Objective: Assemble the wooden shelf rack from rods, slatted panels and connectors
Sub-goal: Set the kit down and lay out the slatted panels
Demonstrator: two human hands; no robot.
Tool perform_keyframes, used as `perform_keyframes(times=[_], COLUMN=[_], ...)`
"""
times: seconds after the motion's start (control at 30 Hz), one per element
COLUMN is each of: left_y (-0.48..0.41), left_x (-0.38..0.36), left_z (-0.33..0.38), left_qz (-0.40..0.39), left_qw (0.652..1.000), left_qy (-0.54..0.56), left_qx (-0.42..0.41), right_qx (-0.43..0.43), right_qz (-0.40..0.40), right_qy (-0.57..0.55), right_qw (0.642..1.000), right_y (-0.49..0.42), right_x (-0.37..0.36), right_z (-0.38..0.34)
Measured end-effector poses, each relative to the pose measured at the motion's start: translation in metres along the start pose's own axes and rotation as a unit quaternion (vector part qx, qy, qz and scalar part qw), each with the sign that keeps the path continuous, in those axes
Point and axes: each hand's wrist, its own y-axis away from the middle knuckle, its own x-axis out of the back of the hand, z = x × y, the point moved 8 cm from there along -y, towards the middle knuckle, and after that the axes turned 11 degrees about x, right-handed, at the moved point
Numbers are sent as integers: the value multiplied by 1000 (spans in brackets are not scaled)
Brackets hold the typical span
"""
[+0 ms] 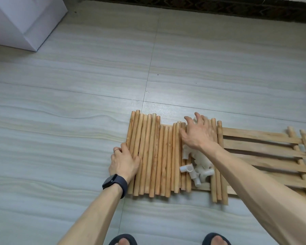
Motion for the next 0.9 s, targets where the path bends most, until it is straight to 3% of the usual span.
perform_keyframes(times=[0.13, 0.3, 0.63, 0.8, 0.9], left_y=[-8, 8, -10, -17, -13], left_x=[6, 1, 6, 2, -3], left_z=[5, 37, 48, 55, 64], left_qz=[-4, 57, -10, -35, -48], left_qw=[1000, 993, 998, 997, 997], left_qy=[-25, -55, 25, 3, 10], left_qx=[9, -89, 62, 70, 66], right_qx=[-5, -42, -146, -179, -137], right_qz=[-74, -81, -74, -66, -70], right_qy=[49, 2, -170, -244, -196], right_qw=[996, 996, 972, 951, 968], right_y=[-10, -12, -18, -21, -21], right_x=[-17, -26, -25, -33, -34], right_z=[-9, -18, -2, 7, -1])
